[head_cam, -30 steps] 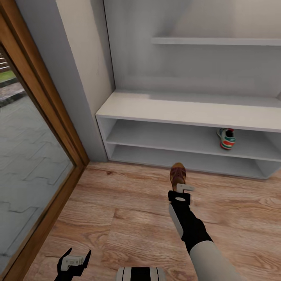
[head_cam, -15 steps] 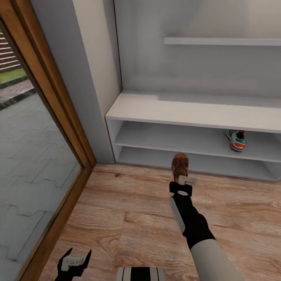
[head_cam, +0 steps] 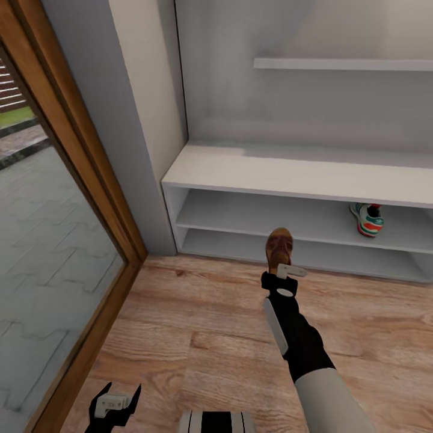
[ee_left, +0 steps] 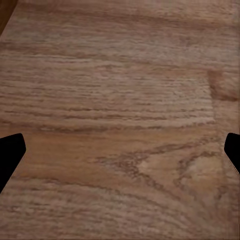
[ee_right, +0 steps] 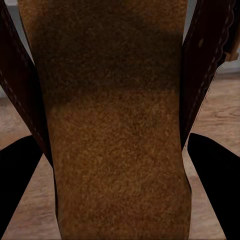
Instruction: Pick up the two gym shoes and the two sandals from the corridor floor and place them onto the hallstand (shoe rack) in the corridor, making sure they are on the rack and not on the floor. Arrange them so the two gym shoes are next to each other and the two sandals are next to each other.
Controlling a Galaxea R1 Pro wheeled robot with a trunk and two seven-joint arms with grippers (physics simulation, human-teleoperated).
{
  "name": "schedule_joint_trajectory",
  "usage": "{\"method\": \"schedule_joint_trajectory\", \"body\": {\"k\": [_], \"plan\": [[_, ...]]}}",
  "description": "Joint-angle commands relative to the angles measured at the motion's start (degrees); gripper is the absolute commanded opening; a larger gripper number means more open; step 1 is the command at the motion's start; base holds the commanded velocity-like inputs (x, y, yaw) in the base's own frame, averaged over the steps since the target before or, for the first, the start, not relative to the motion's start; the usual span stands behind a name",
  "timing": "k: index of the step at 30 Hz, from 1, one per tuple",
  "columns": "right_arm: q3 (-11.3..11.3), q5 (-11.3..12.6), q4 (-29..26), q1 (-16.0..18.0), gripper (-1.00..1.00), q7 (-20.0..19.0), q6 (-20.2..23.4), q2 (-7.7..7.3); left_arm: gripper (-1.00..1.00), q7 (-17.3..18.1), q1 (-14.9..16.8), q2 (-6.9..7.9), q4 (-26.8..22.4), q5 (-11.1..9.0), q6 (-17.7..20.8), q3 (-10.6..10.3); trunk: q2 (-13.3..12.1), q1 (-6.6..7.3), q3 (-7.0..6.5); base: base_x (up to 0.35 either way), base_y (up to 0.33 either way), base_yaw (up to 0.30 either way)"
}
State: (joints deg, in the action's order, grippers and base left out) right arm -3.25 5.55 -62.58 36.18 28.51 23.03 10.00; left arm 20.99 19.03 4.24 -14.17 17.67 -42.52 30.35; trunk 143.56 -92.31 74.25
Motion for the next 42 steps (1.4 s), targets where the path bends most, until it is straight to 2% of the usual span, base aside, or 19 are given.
{"method": "schedule_joint_trajectory", "body": {"k": [1, 14, 30, 42], "plan": [[-0.09, 0.52, 0.31, 0.03, -1.0, 0.41, 0.09, 0.0, 1.0, 0.28, 0.04, -0.02, 0.02, 0.43, -0.19, 0.5, 0.02, -0.02, 0.04, 0.297, 0.0, 0.0], [-0.01, 0.52, 6.75, 0.03, -1.0, 0.4, -0.06, 0.0, 1.0, 0.28, 0.04, -0.02, 0.11, 0.43, -0.19, 0.5, 0.02, -0.02, 0.04, 0.153, 0.0, 0.0], [0.0, 0.52, 7.12, 0.03, -1.0, 0.4, -0.01, 0.0, 1.0, 0.27, 0.04, -0.17, 0.11, 0.43, -0.19, 0.5, 0.02, -0.02, 0.04, 0.321, 0.0, 0.0], [0.0, 0.52, 7.12, 0.02, -1.0, 0.4, -0.03, 0.0, 1.0, 0.28, 0.04, -0.34, 0.19, 0.43, -0.19, 0.5, 0.02, -0.02, 0.04, 0.114, 0.0, 0.0]]}}
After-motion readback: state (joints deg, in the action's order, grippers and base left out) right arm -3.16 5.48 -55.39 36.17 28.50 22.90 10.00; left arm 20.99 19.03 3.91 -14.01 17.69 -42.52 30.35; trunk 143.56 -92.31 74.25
